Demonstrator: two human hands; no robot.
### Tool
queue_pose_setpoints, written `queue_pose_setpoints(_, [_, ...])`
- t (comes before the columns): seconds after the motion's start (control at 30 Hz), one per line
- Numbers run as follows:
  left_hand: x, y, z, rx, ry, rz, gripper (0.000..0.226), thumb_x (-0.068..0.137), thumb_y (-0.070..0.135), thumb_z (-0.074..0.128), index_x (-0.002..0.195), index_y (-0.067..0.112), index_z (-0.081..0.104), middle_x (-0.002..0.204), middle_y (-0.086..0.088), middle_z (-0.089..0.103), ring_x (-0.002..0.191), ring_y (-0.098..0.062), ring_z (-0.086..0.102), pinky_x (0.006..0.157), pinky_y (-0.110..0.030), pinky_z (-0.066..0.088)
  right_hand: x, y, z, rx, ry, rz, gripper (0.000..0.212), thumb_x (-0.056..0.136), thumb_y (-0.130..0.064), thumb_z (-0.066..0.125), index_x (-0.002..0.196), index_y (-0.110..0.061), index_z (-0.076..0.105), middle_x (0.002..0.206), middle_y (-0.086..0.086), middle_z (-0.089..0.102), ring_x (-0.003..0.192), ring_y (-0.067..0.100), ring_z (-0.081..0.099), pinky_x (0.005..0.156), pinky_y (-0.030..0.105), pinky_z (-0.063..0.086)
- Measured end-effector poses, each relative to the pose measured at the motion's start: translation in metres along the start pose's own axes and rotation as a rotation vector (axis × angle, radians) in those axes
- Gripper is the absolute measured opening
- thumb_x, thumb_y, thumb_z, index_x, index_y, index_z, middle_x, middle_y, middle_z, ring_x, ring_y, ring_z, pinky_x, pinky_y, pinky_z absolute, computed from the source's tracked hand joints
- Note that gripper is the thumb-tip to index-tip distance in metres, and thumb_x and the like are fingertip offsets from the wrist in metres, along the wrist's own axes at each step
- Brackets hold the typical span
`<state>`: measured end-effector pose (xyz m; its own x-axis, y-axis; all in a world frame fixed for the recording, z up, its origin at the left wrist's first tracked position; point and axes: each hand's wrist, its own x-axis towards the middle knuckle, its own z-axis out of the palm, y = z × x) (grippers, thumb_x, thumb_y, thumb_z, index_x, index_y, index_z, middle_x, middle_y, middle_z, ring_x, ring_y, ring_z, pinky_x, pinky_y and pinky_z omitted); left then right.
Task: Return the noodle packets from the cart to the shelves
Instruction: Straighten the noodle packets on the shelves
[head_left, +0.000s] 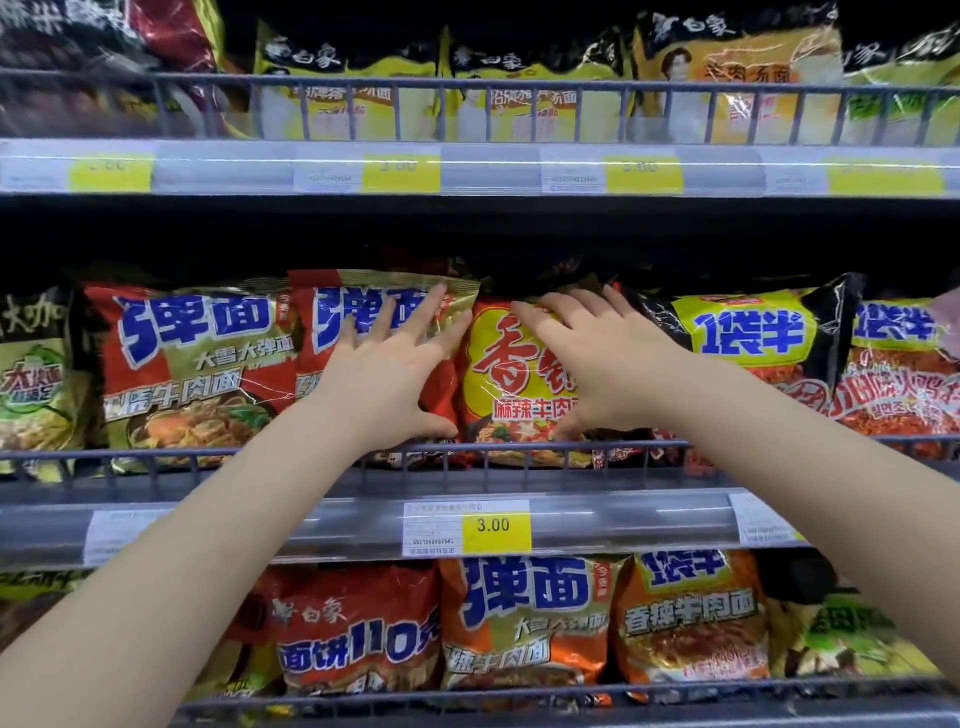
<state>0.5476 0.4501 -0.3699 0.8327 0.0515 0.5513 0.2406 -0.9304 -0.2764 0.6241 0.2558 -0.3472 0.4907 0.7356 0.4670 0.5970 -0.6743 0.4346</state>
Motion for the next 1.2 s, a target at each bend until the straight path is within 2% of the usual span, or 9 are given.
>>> queue_pose_setpoints(0.43, [-0.001, -0.011, 0.003, 0.054, -0.045, -0.053, 0.103, 0.075, 0.064, 0.058, 0.144, 0.039, -0.015, 0.155, 0.002, -0.023, 0.144, -0.033, -0.003, 0.112, -0.058, 0.011, -0.015, 0.01, -0.003, -0.025, -0.009, -0.041, 0.116, 0.07, -0.059, 0.07, 0.15, -0.023, -0.006, 0.157, 0.007, 0.007, 0.145, 0.026, 0.015, 0.118, 0.043, 0.007])
queue_pose_setpoints(0.63, [-0.006, -0.003, 0.001, -0.043, -0.03, -0.011, 0.098, 0.075, 0.07, 0.05, 0.147, 0.037, -0.008, 0.155, -0.007, -0.023, 0.142, -0.039, -0.01, 0.114, -0.054, 0.004, -0.013, 0.007, -0.004, -0.044, -0.024, -0.02, 0.117, 0.071, -0.062, 0.067, 0.15, -0.024, -0.011, 0.159, 0.009, 0.002, 0.147, 0.03, 0.002, 0.118, 0.045, 0.001])
queue_pose_setpoints(0.7, [-0.015, 0.007, -0.004, -0.182, 0.081, 0.015, 0.084, 0.083, 0.058, 0.051, 0.149, 0.032, 0.006, 0.157, -0.01, -0.012, 0.143, -0.034, -0.006, 0.115, -0.048, 0.005, -0.019, 0.001, -0.004, -0.049, 0.001, -0.013, 0.115, 0.073, -0.058, 0.068, 0.15, -0.023, -0.011, 0.16, 0.008, -0.002, 0.147, 0.03, -0.002, 0.118, 0.043, 0.0])
queue_pose_setpoints(0.77, [-0.025, 0.02, -0.01, -0.413, 0.263, 0.016, 0.063, 0.09, 0.037, 0.053, 0.145, 0.022, 0.029, 0.155, -0.01, 0.017, 0.142, -0.026, 0.017, 0.113, -0.037, 0.018, -0.029, -0.006, -0.006, -0.028, 0.067, 0.027, 0.105, 0.078, -0.049, 0.068, 0.151, -0.022, -0.003, 0.16, 0.008, 0.002, 0.147, 0.029, 0.005, 0.118, 0.039, 0.011])
queue_pose_setpoints(0.83, [-0.032, 0.032, -0.016, -0.616, 0.297, -0.022, 0.048, 0.093, 0.024, 0.052, 0.138, 0.015, 0.042, 0.14, -0.006, 0.047, 0.125, -0.016, 0.045, 0.103, -0.025, 0.033, -0.04, -0.012, -0.008, 0.061, 0.174, 0.144, 0.083, 0.086, -0.032, 0.065, 0.149, -0.02, 0.013, 0.156, 0.008, 0.018, 0.137, 0.027, 0.034, 0.097, 0.034, 0.044])
queue_pose_setpoints(0.9, [-0.033, 0.041, -0.019, -0.764, 0.186, -0.086, 0.044, 0.093, 0.019, 0.051, 0.136, 0.011, 0.045, 0.119, -0.002, 0.061, 0.089, -0.007, 0.057, 0.08, -0.017, 0.043, -0.05, -0.014, -0.006, 0.099, 0.261, 0.273, 0.061, 0.09, -0.02, 0.059, 0.142, -0.018, 0.027, 0.145, 0.007, 0.035, 0.109, 0.024, 0.057, 0.061, 0.027, 0.044])
queue_pose_setpoints(0.93, [-0.033, 0.044, -0.018, -0.825, 0.135, -0.112, 0.042, 0.093, 0.018, 0.05, 0.134, 0.009, 0.046, 0.108, 0.001, 0.061, 0.076, -0.003, 0.052, 0.068, -0.013, 0.04, -0.053, -0.015, -0.004, 0.09, 0.26, 0.324, 0.055, 0.09, -0.019, 0.058, 0.138, -0.017, 0.031, 0.137, 0.006, 0.041, 0.098, 0.024, 0.06, 0.055, 0.026, 0.038])
queue_pose_setpoints(1.07, [-0.025, 0.047, -0.013, -0.983, 0.025, -0.171, 0.036, 0.093, 0.017, 0.05, 0.128, 0.008, 0.047, 0.079, 0.02, 0.042, 0.065, 0.003, 0.04, 0.057, -0.011, 0.032, -0.055, -0.016, 0.009, 0.114, 0.194, 0.412, 0.064, 0.088, -0.021, 0.062, 0.14, -0.018, 0.025, 0.117, 0.008, 0.049, 0.086, 0.025, 0.062, 0.056, 0.027, 0.038])
queue_pose_setpoints(1.2, [-0.019, 0.052, -0.008, -1.093, -0.039, -0.205, 0.04, 0.092, 0.016, 0.052, 0.131, 0.01, 0.046, 0.086, 0.019, 0.052, 0.067, 0.004, 0.04, 0.06, -0.014, 0.034, -0.049, -0.012, 0.014, 0.153, 0.176, 0.41, 0.073, 0.089, -0.02, 0.062, 0.147, -0.018, 0.017, 0.12, 0.009, 0.052, 0.097, 0.027, 0.061, 0.063, 0.028, 0.041])
